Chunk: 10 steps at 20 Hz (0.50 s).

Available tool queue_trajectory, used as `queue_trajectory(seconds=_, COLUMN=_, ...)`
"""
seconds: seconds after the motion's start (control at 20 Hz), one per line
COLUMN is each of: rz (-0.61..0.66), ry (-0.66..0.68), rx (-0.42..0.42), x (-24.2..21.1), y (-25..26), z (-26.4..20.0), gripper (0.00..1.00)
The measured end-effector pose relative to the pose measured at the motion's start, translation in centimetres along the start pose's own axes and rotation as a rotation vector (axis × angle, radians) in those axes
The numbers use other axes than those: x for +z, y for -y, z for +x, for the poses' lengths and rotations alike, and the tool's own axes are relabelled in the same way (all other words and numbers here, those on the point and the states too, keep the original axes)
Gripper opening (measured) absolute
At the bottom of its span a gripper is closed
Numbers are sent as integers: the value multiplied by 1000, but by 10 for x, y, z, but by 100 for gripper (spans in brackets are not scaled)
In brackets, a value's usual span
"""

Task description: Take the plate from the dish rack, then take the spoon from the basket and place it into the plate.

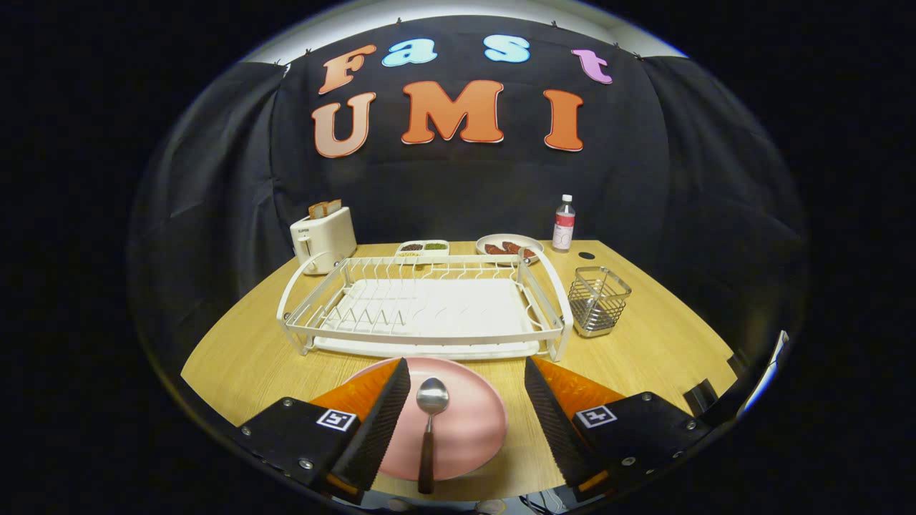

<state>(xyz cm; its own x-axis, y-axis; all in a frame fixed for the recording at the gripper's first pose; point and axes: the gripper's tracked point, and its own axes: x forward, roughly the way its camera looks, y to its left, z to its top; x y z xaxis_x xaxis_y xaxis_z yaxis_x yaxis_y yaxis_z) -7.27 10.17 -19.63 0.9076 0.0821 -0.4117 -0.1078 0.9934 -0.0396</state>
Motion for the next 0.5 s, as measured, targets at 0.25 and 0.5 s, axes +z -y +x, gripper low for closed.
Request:
queue_trajectory(seconds=0.25, rz=3, ry=74, rx=-24, x=58, y=36, z=2, gripper=97)
queue_trajectory(seconds=0.5, rz=-3, ry=122, rx=-34, x=109, y=67, z=-4, gripper=97)
